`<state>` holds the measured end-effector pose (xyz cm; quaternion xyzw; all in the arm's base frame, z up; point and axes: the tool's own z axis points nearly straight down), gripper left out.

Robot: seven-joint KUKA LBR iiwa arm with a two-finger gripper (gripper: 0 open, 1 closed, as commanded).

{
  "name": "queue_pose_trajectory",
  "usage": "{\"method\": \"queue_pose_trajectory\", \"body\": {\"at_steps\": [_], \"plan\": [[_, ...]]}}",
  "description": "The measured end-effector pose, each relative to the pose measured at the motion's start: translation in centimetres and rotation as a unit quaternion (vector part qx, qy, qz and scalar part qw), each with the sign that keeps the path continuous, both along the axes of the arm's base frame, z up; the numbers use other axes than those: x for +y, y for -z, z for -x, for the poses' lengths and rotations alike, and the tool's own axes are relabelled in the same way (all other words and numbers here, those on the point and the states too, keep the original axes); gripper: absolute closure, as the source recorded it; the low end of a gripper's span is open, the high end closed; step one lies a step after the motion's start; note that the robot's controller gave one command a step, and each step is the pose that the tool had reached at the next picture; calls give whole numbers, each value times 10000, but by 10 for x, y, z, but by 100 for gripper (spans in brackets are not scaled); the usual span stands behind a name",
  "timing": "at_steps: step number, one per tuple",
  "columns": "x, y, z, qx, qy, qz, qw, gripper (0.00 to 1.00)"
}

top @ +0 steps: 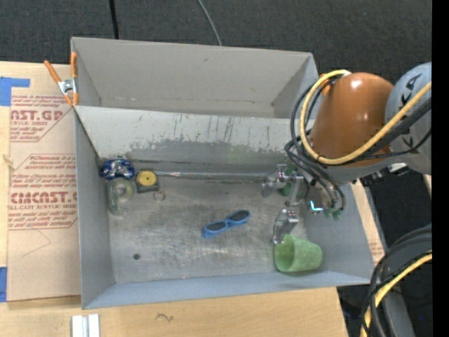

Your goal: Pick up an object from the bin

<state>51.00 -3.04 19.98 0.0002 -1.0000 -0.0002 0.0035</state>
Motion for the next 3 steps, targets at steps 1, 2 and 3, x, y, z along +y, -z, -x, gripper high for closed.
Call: {"method": "queue_pose_trajectory", "body": {"at_steps": [1,2,3], "plan": [[32,130,-7,-93,-878,-4,9961,0],[32,127,-4,-22,-882,-7,9961,100],[60,-16,-6,-82,-1879,-3,9821,100]]}}
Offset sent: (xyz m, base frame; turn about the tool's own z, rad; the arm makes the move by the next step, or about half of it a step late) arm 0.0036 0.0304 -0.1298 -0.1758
